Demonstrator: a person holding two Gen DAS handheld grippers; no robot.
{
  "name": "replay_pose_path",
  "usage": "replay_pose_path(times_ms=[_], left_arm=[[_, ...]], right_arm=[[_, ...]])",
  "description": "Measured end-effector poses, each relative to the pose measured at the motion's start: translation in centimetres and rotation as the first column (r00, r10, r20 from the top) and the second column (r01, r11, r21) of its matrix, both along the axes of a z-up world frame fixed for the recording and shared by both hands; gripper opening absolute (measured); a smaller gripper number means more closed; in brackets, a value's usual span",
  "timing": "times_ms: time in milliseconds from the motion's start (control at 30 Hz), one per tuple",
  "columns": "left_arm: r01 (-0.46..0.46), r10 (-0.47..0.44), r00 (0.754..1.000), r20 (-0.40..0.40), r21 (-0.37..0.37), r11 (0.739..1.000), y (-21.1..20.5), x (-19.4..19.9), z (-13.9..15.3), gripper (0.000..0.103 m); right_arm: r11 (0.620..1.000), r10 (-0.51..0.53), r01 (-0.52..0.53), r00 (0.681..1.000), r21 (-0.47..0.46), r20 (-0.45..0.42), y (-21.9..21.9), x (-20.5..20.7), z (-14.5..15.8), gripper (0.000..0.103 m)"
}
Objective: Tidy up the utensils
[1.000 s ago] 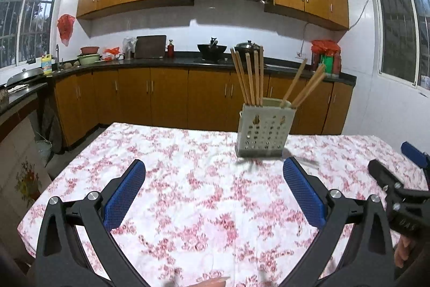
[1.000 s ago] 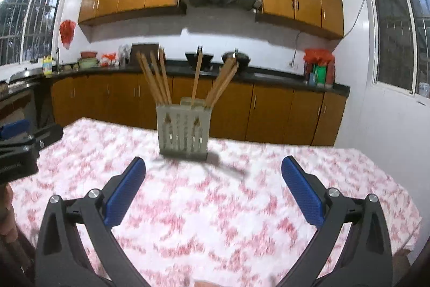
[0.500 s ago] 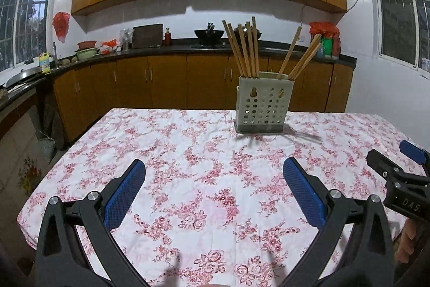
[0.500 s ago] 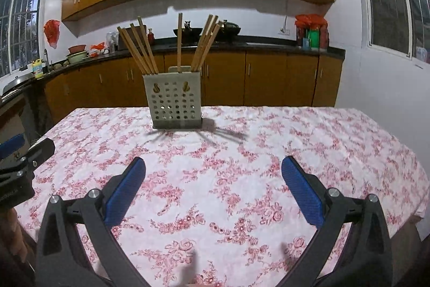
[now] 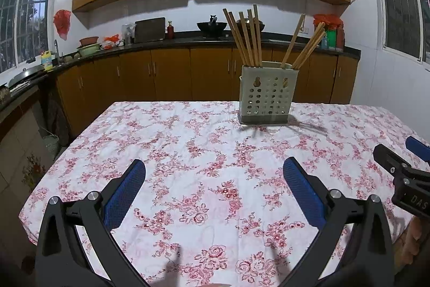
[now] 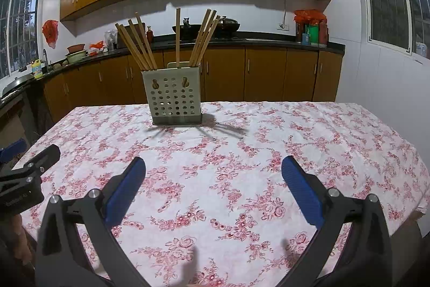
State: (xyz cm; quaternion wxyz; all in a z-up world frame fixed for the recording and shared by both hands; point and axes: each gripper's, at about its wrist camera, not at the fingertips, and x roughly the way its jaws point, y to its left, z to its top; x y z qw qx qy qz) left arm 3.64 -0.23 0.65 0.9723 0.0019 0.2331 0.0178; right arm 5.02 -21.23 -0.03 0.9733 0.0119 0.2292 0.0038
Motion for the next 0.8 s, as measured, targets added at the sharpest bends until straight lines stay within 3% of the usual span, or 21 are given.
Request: replay_pose_path(times_ms=[800], left_arm=[[0.000,0.000,1.000,0.000,-0.003,1.000,-0.12,0.01,-0.04,0.101]], right_arm=[[1.000,0.001,-0.001,1.000,-0.002,0.005,-0.17,-0.04,0.08,0.099]])
